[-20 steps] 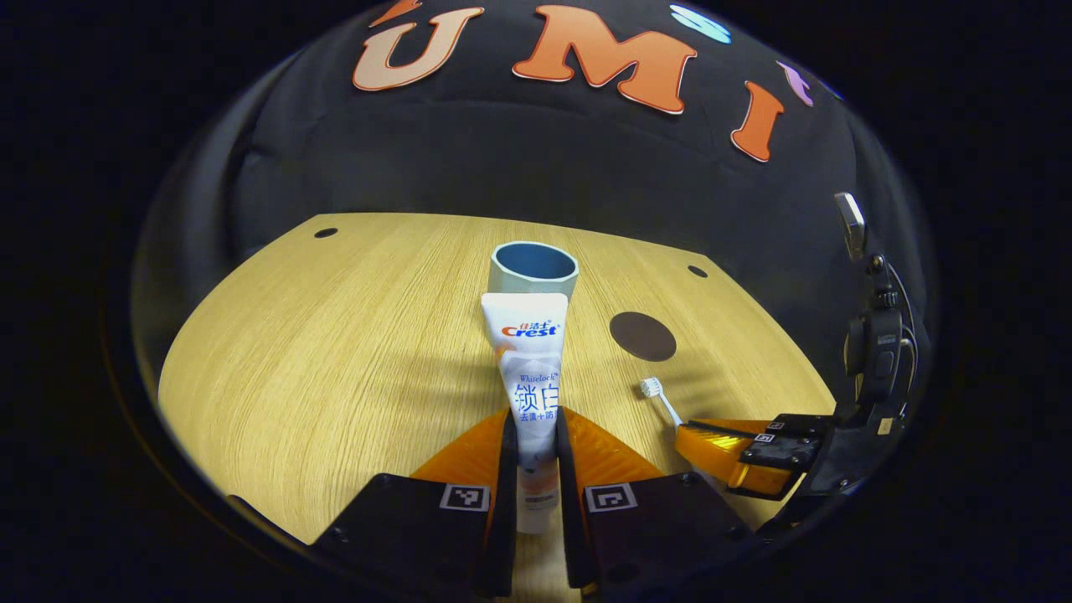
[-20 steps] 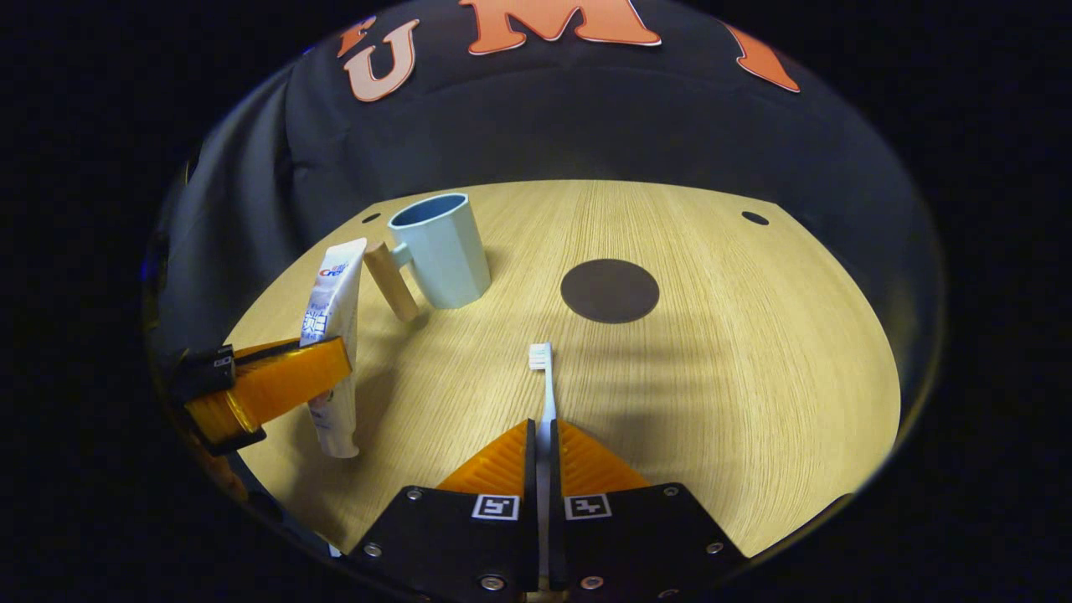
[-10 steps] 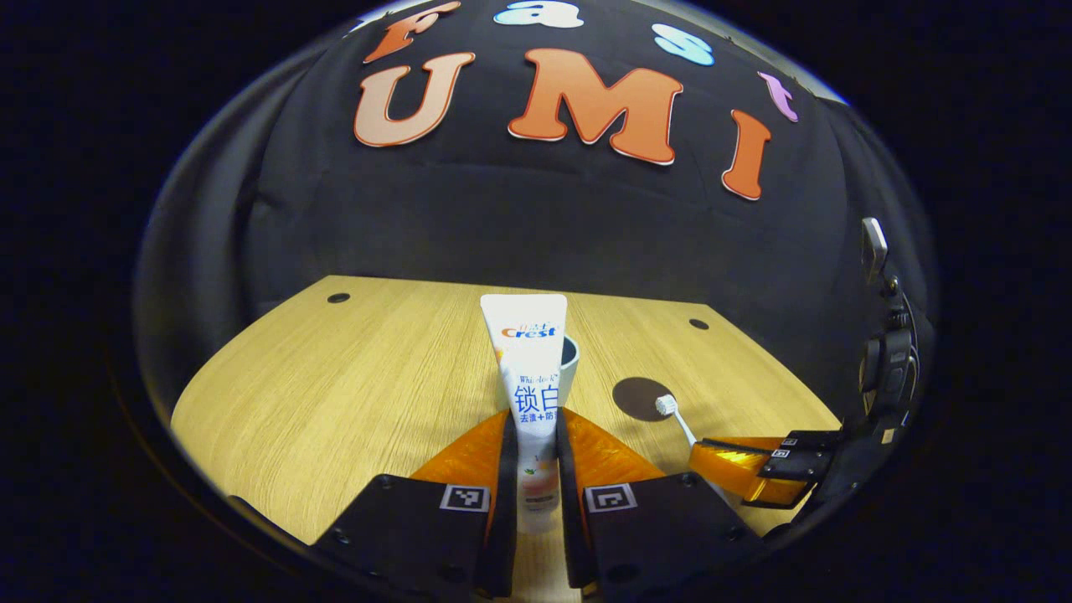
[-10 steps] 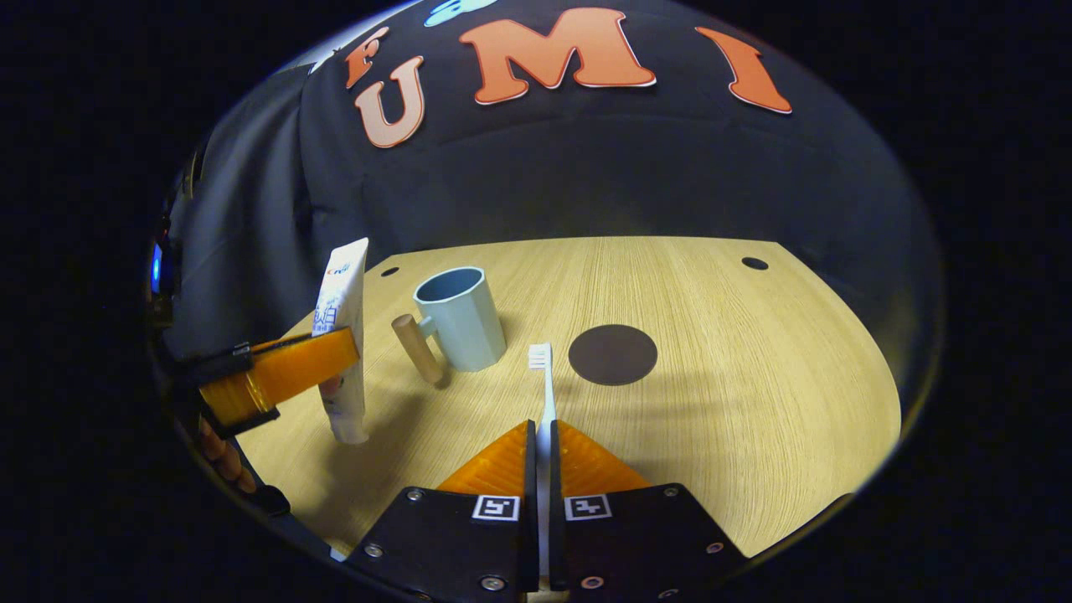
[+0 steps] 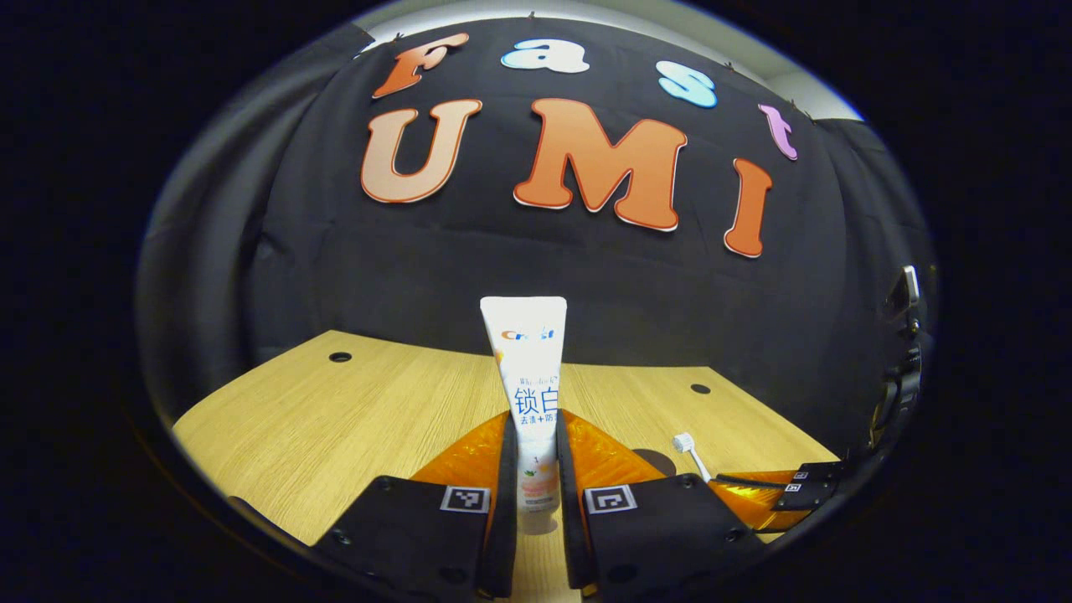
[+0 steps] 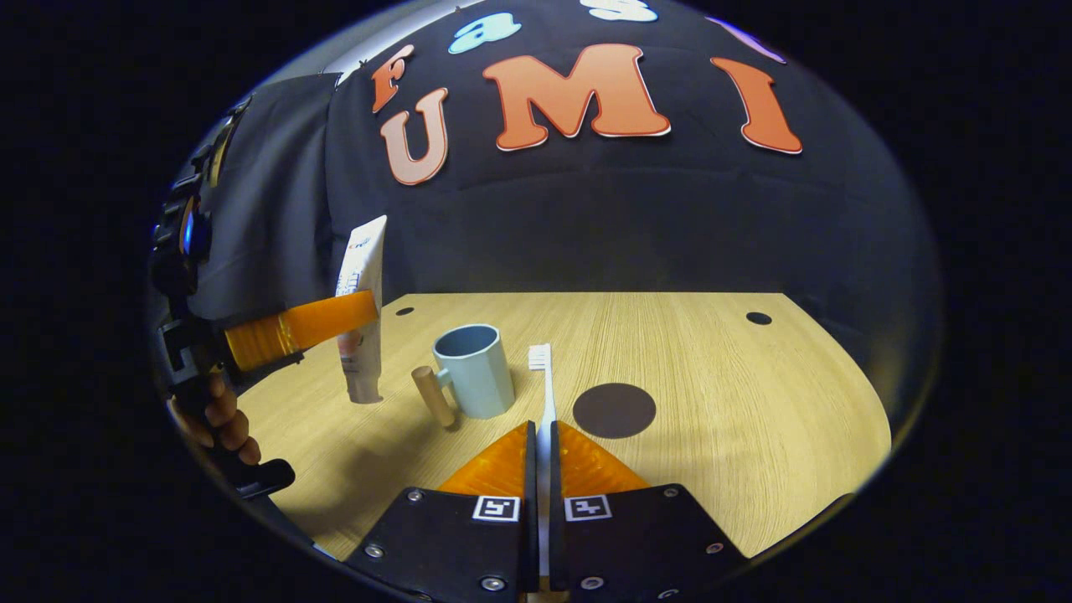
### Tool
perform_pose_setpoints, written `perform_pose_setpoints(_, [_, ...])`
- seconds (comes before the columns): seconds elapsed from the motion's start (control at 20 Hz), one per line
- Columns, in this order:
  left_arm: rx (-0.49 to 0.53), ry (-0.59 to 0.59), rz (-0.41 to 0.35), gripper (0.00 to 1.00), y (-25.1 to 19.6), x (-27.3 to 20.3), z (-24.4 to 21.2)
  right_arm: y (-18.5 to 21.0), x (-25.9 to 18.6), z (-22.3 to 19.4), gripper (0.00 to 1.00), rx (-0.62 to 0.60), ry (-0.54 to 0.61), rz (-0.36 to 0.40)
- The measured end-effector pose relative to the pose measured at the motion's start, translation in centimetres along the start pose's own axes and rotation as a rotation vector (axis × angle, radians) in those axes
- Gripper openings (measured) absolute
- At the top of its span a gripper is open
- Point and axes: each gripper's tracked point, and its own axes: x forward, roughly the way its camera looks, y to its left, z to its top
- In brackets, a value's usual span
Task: Put the toothbrush and toothpaste on the desktop into the cup, then pick up the cup and place it on the coaster on the desktop.
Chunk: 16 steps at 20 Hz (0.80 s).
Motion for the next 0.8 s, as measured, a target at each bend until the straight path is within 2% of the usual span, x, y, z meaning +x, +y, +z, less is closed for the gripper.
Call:
perform_pose_setpoints(0.25, [-0.058,-0.036,-0.019,0.28,0.2,2.7,2.0,-1.1,-0.2,2.0,0.05,0.007,-0.061,-0.008])
perform_pose_setpoints(0.55, [-0.064,-0.106,-0.033,0.28,0.5,6.2,4.0,-2.2,-0.1,3.9,0.05,0.019,-0.130,-0.020])
perform_pose_setpoints(0.8, [-0.084,-0.121,-0.057,0.28,0.3,9.4,3.1,-2.7,-0.2,5.9,0.05,0.024,-0.201,-0.027])
